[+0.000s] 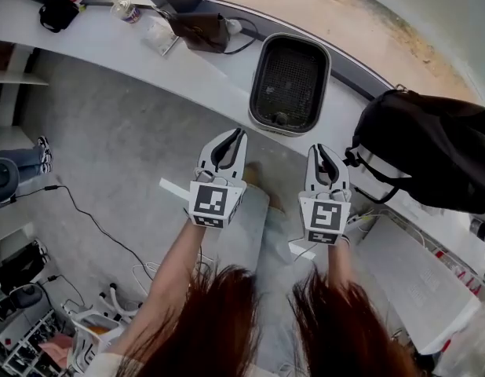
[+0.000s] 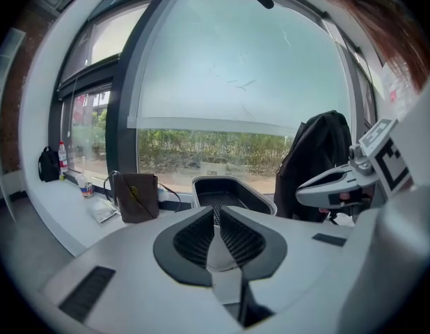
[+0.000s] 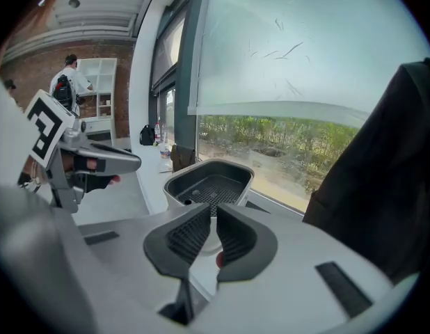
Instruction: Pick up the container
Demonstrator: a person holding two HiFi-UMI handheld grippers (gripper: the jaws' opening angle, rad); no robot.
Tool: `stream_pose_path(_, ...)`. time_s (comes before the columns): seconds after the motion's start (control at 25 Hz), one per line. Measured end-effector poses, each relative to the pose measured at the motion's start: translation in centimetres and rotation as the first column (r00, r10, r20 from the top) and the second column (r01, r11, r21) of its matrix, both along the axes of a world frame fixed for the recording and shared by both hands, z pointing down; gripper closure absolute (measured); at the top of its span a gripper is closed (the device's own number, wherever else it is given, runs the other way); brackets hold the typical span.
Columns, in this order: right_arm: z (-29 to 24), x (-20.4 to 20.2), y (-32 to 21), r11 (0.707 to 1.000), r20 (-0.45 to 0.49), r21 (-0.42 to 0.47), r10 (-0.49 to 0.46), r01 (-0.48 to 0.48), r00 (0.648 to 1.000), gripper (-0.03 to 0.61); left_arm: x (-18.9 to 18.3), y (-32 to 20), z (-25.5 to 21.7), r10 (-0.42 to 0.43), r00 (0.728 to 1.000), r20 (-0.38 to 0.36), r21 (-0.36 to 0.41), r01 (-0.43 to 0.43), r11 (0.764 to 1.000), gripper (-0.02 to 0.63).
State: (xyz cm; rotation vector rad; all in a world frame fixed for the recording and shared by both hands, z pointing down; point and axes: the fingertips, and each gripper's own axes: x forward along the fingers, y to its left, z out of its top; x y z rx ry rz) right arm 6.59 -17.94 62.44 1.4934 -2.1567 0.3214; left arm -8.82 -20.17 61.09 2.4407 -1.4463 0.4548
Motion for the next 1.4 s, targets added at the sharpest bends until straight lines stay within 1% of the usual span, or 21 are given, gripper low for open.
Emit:
stream_pose_path(0.32, 5.5, -0.2, -0.1, 0.996, -0.036, -0.084, -0.005, 0.002, 0.999, 0.552, -0.8, -0.4, 5.5, -0.004, 0.999, 0.042, -0.063, 0.007, 0.998, 0.595)
stream_pose_path(0.56, 9.3, -0.4, 0.0, 0.99, -0.049, -0.14, -0.012, 0.005, 0.999, 0.552, -1.1, -0.4, 9.2, 0.024, 0.997, 0.069, -0.105, -0.017, 0.994, 0.595)
stream_pose_path(0.76, 12.0, -0.3, -0.3, 0.986, -0.068, -0.168, -0.015, 0.003, 0.998, 0.552, -1.3, -1.0, 11.7, 0.041, 0.996, 0.085, -0.126, -0.03, 0.992, 0.595)
stream_pose_path(1.12, 16.0, 0.1, -0.7, 0.977, -0.082, -0.212, -0.032, 0.014, 0.996, 0.552, -0.6, -1.8, 15.6, 0.086, 0.99, 0.113, -0.151, -0.069, 0.986, 0.595)
stream_pose_path(1.28, 17.8, 0.3, -0.8, 0.974, -0.09, -0.225, -0.034, 0.013, 0.995, 0.552, -0.2, -1.7, 17.7, 0.128, 0.982, 0.141, -0.162, -0.105, 0.981, 0.595)
stream_pose_path(1.4, 19.1, 0.2, -0.8, 0.972, -0.092, -0.234, -0.04, 0.018, 0.995, 0.552, -0.4, -1.6, 19.1, 0.142, 0.978, 0.153, -0.174, -0.114, 0.978, 0.595)
